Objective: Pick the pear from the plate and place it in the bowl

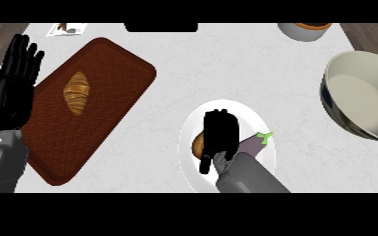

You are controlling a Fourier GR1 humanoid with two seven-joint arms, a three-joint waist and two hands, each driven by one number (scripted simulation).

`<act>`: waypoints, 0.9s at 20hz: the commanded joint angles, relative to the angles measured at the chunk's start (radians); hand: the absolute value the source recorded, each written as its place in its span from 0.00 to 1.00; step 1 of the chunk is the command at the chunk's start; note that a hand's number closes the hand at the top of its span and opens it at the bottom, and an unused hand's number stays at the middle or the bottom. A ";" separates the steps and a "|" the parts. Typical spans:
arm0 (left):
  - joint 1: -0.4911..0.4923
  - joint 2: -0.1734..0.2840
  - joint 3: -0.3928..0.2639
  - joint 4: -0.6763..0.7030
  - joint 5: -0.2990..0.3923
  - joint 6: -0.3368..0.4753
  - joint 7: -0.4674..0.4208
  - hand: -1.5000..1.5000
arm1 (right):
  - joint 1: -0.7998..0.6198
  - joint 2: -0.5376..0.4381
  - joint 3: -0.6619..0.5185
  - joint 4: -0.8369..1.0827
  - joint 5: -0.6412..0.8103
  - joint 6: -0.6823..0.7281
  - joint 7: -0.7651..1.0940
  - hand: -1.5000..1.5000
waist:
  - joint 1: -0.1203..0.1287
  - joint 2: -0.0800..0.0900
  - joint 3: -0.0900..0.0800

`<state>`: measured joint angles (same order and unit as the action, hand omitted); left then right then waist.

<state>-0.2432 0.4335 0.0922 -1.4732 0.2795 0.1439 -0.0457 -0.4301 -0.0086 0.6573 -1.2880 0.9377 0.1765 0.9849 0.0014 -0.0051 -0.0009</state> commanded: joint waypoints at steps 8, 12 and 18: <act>0.004 -0.031 0.046 0.054 -0.034 -0.037 -0.050 0.50 | 0.157 -0.208 -0.038 -0.166 0.064 -0.007 -0.130 1.00 | -0.023 0.002 0.001; 0.055 0.000 0.089 0.026 -0.026 -0.001 -0.016 0.50 | 0.249 -0.465 -0.263 -0.137 -0.049 -0.052 -0.253 1.00 | -0.145 -0.015 0.008; 0.084 0.018 0.129 0.027 -0.012 0.006 -0.010 0.50 | 0.341 -0.727 -0.496 -0.115 -0.186 -0.096 -0.483 1.00 | -0.192 -0.022 0.010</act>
<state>-0.1782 0.4385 0.1982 -1.4453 0.2626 0.1440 -0.0591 -0.1541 -0.5620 0.3016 -1.4242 0.8265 0.1007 0.6302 -0.1584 -0.0271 0.0065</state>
